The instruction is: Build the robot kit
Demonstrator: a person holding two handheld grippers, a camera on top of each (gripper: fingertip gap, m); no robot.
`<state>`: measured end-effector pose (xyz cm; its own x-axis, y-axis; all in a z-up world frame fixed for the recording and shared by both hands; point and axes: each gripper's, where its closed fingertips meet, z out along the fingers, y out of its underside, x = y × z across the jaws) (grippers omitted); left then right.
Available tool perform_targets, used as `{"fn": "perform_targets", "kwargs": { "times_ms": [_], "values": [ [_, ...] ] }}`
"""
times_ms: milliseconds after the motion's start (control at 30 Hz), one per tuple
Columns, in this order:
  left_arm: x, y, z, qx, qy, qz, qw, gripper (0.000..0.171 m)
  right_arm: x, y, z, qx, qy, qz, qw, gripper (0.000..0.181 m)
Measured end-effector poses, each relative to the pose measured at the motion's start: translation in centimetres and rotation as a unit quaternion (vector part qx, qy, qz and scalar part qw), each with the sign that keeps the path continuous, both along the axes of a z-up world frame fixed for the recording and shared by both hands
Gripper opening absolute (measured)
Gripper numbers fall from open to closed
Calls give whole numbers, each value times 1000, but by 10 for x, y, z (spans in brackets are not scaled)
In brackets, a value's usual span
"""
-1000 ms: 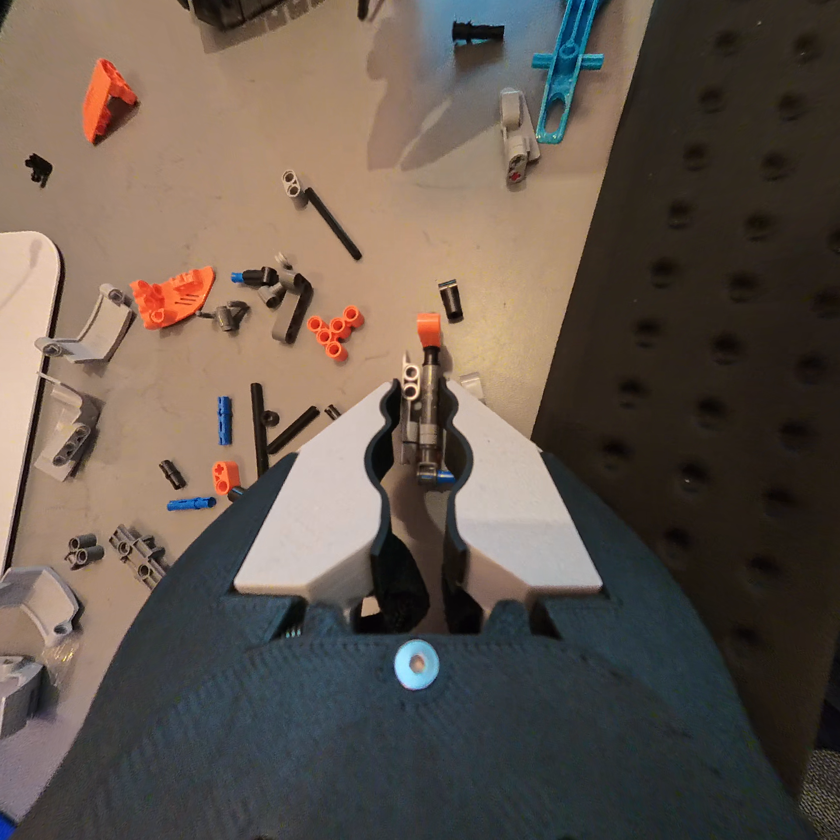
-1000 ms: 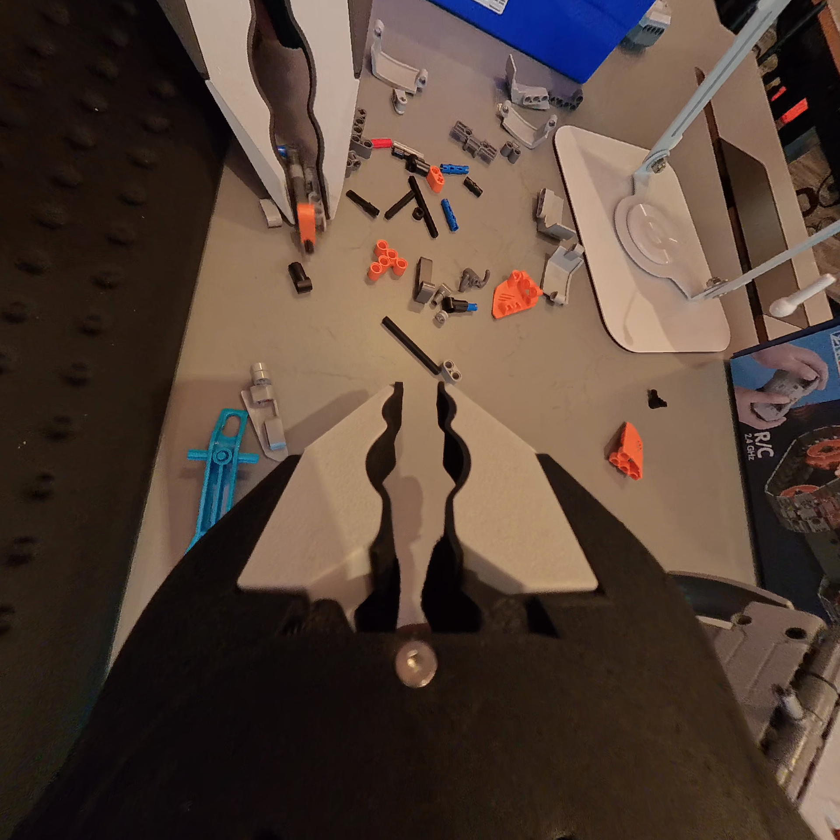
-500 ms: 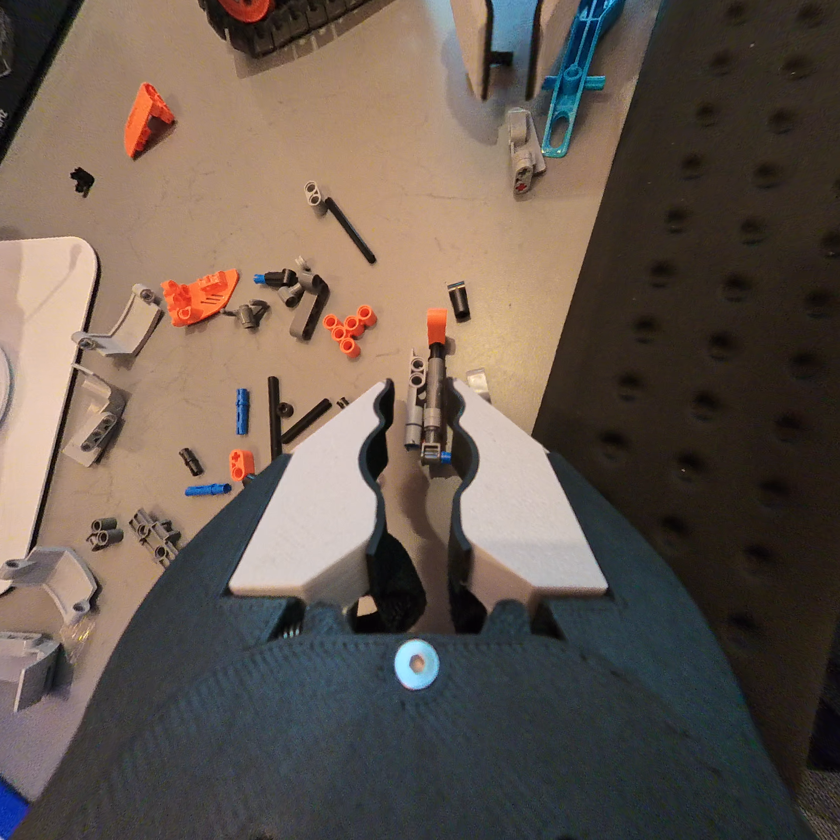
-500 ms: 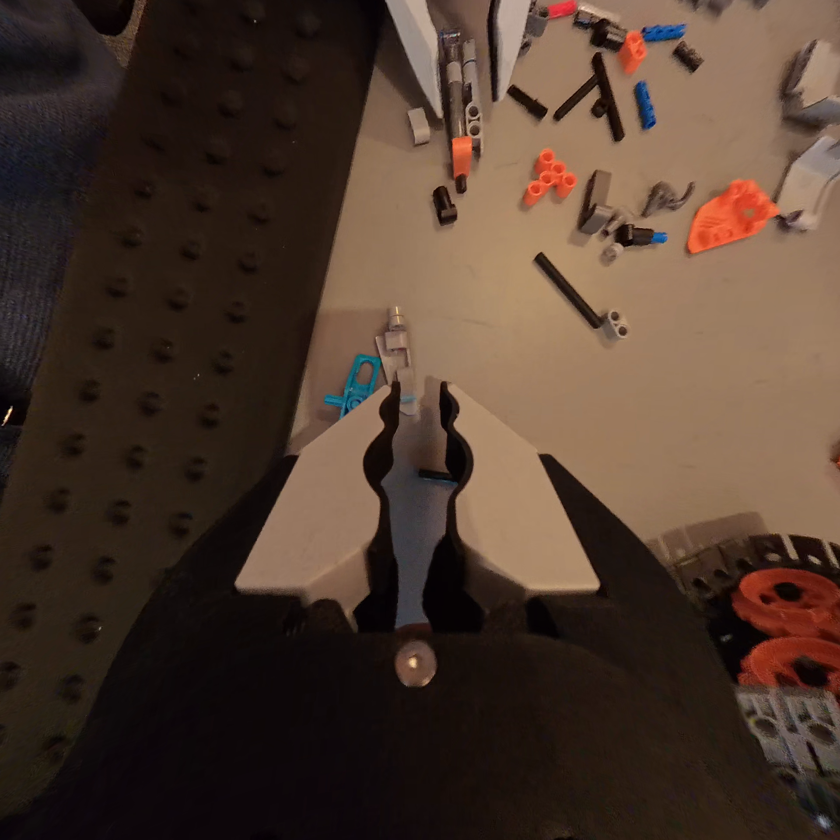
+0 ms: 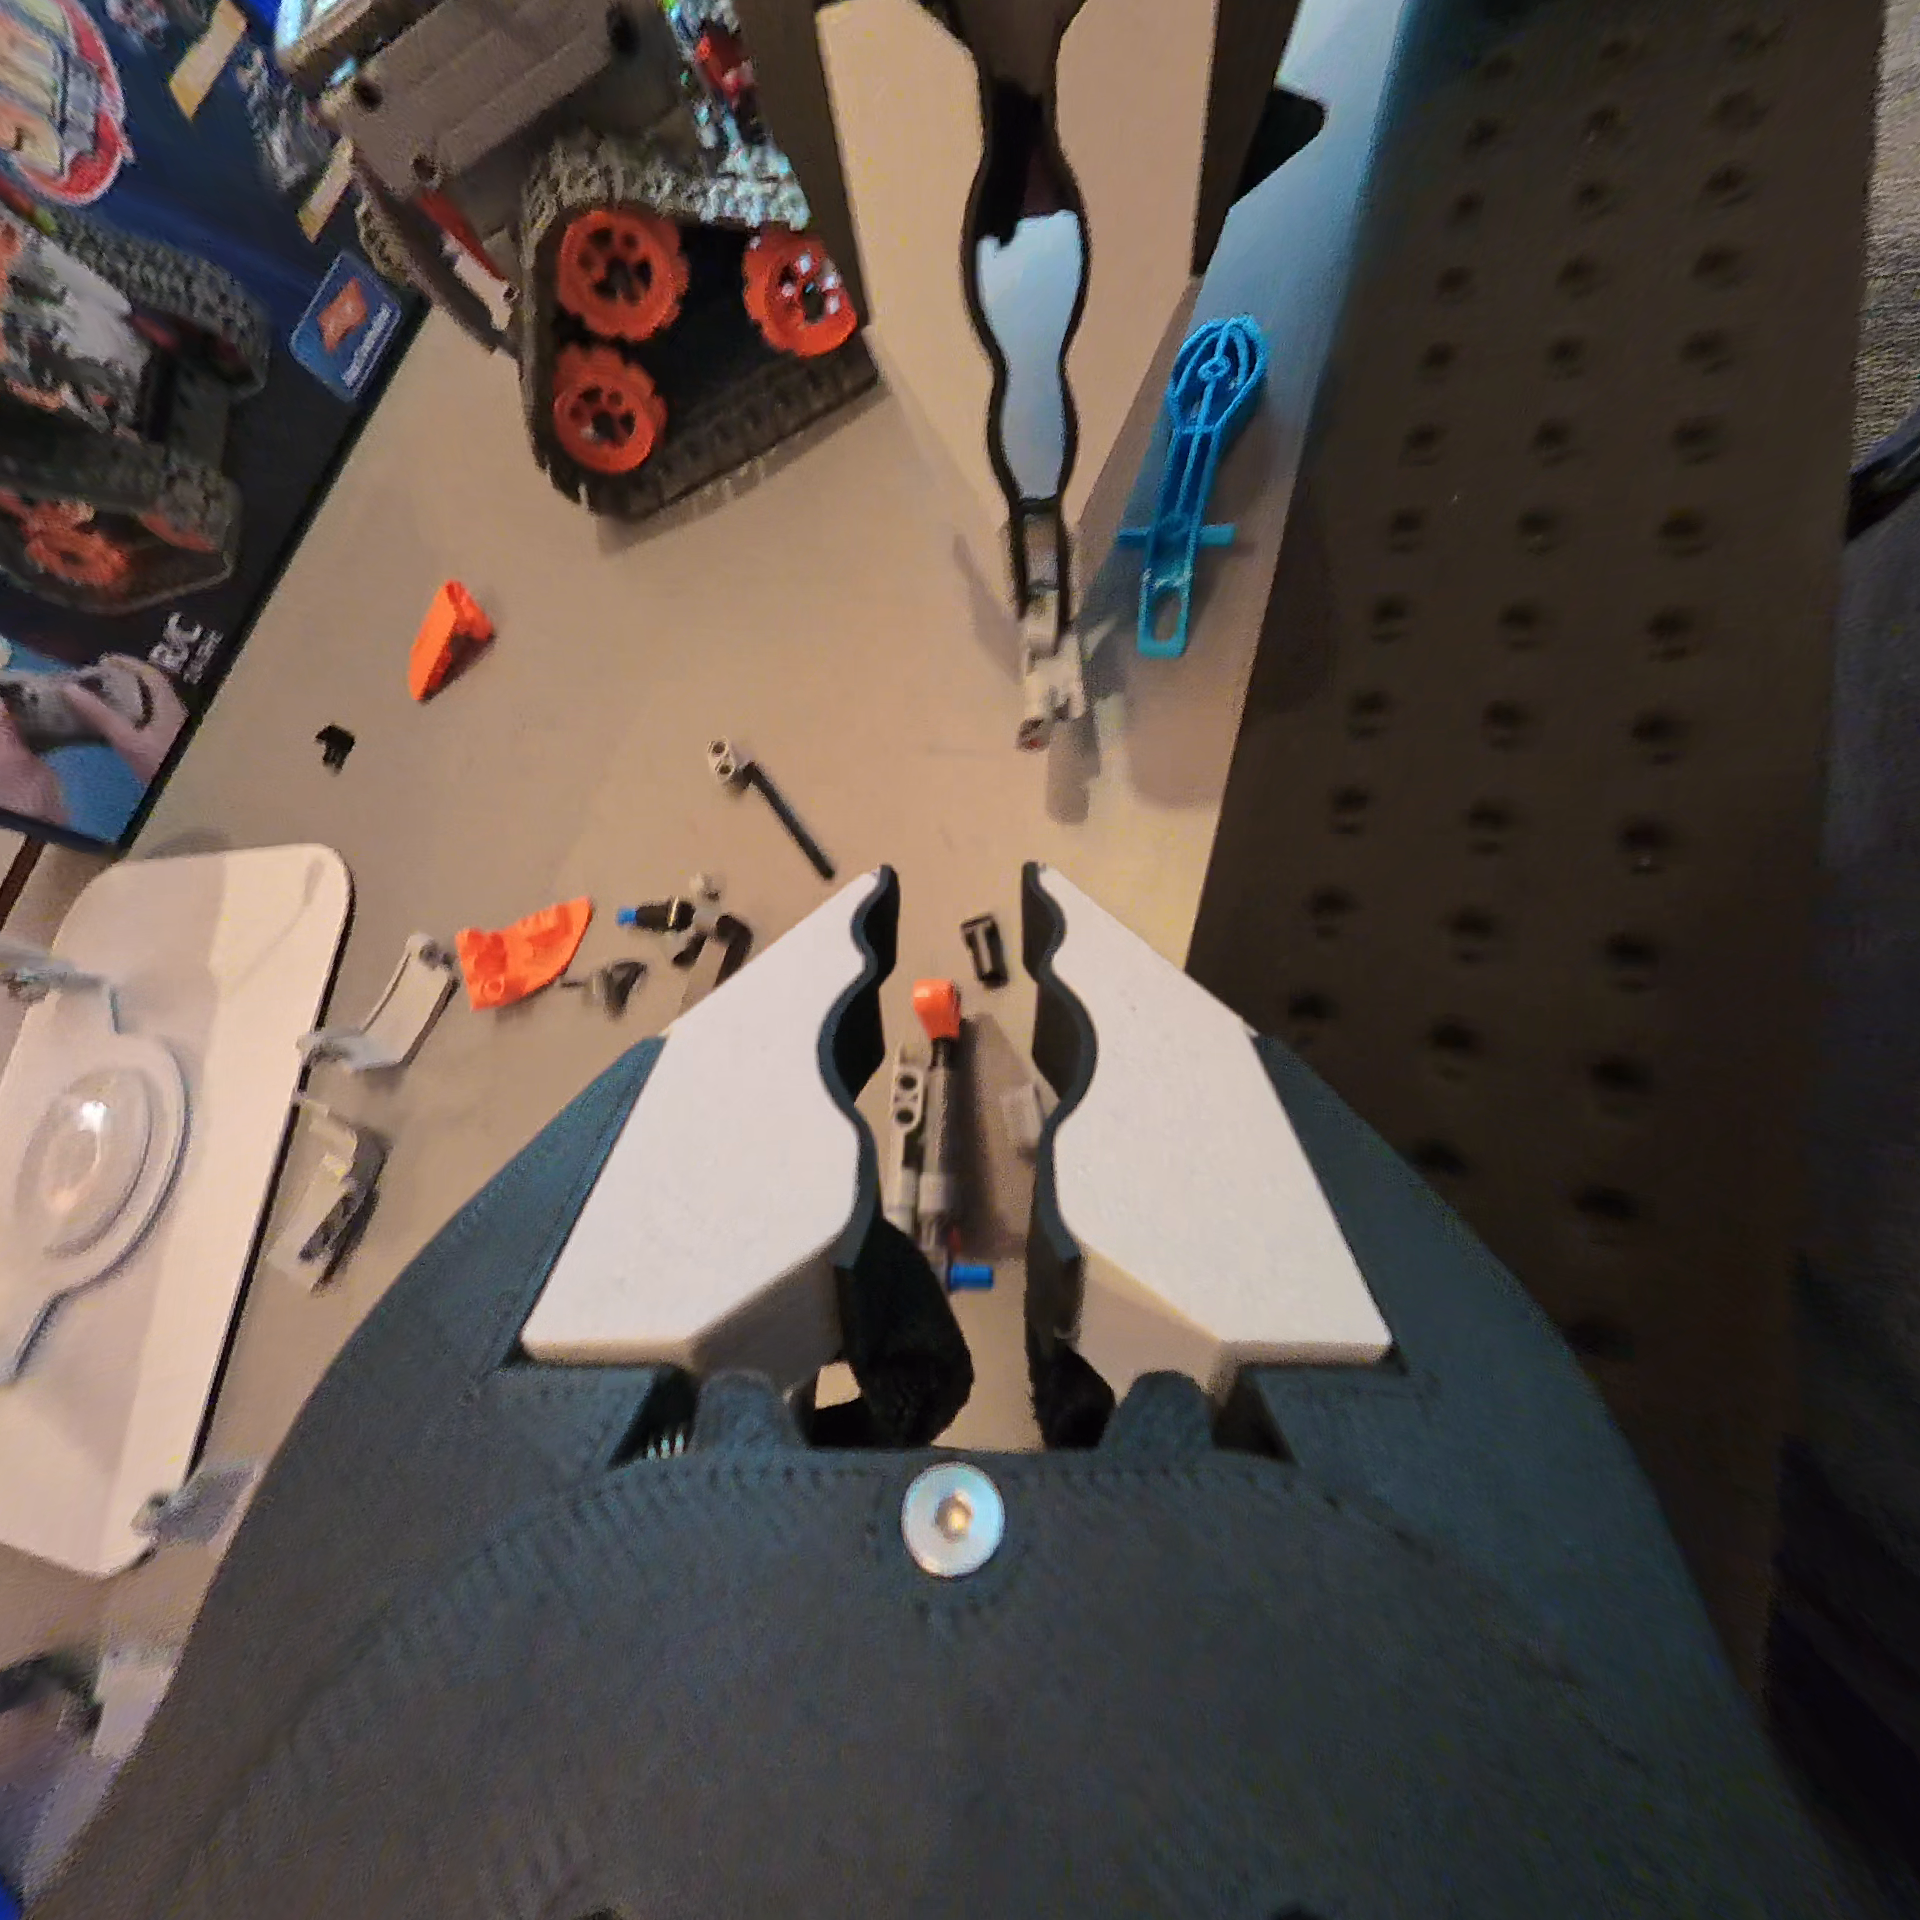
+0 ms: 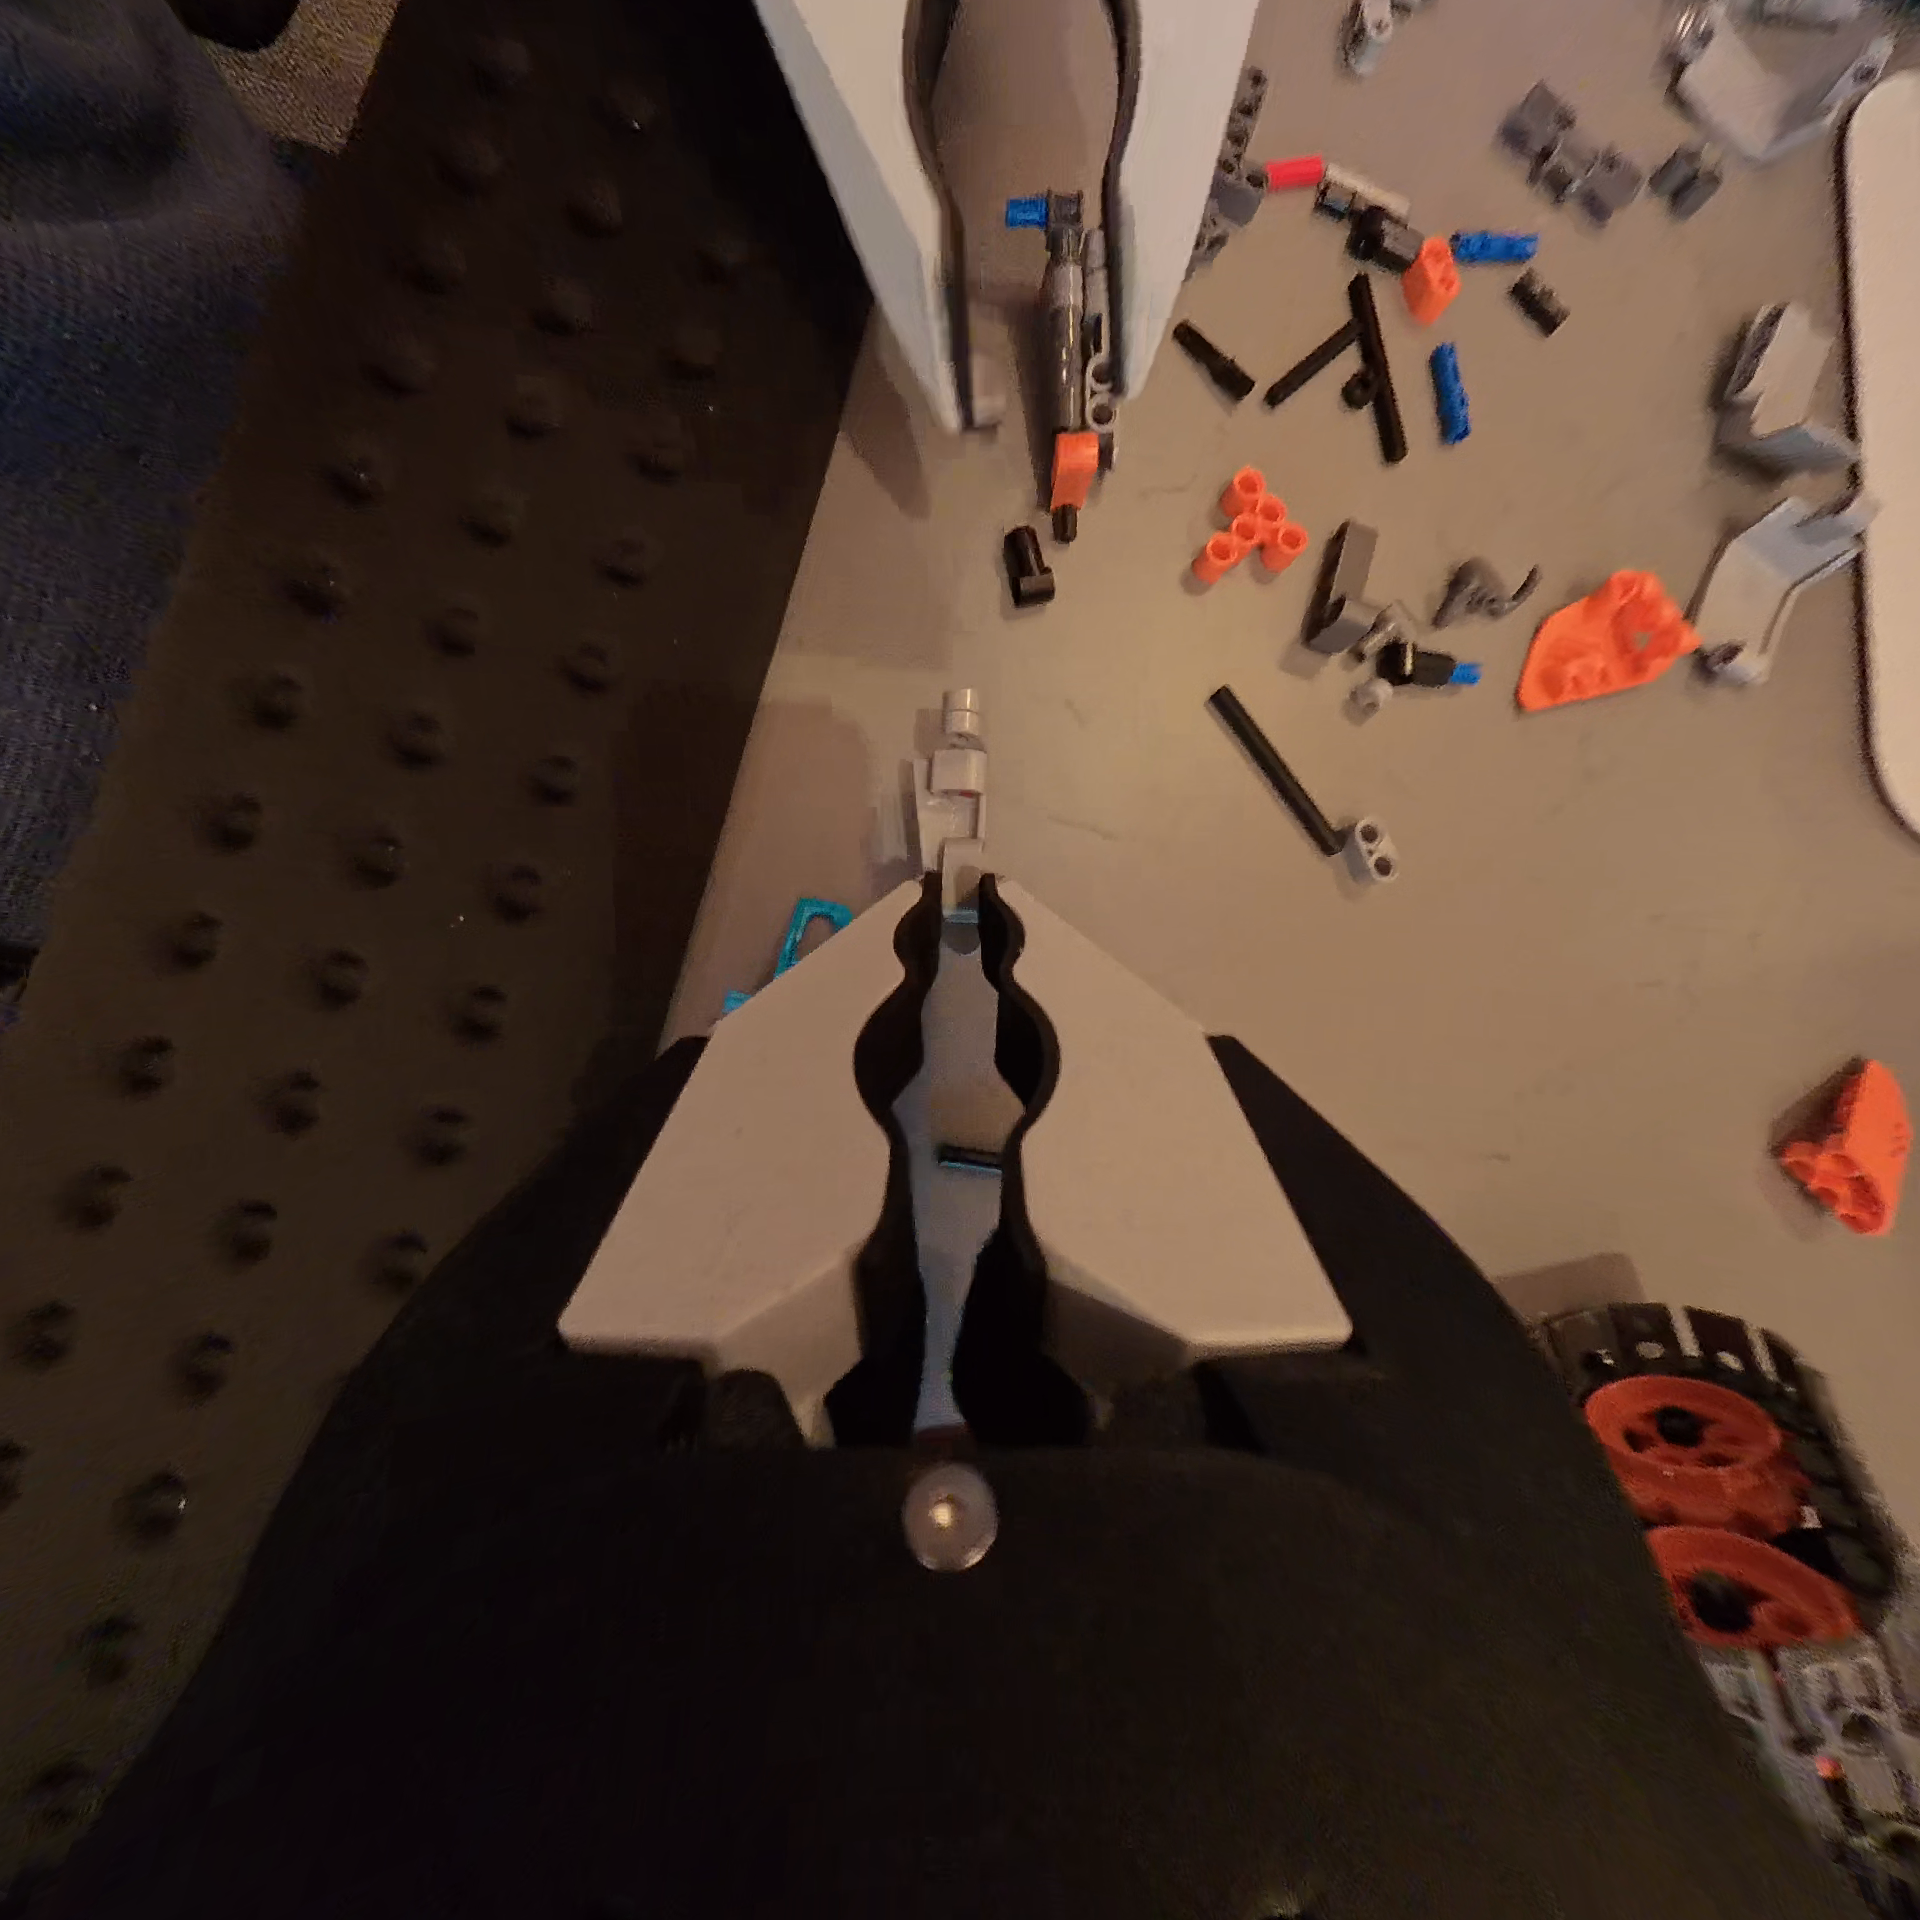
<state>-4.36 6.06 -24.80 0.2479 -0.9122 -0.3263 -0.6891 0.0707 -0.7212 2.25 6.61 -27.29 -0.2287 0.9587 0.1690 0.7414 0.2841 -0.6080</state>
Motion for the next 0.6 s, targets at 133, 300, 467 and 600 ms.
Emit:
{"fn": "perform_targets", "kwargs": {
  "times_ms": [133, 300, 467, 600],
  "values": [
    [19, -2, -3, 12, 9, -24, 1000, 22, -5, 0, 13, 45, 17, 15, 999, 4],
    [34, -2, 0, 18, -6, -32, 999, 18, -12, 0, 25, 117, 27, 32, 992, 4],
    [36, 2, 7, 60, -7, -25, 998, 6, -14, 3, 32, 140, 39, 25, 989, 4],
    [35, 12, 13, 94, -18, 6, 995, 6, -17, 14, 45, 133, 75, -14, 988, 7]
  ]
}}
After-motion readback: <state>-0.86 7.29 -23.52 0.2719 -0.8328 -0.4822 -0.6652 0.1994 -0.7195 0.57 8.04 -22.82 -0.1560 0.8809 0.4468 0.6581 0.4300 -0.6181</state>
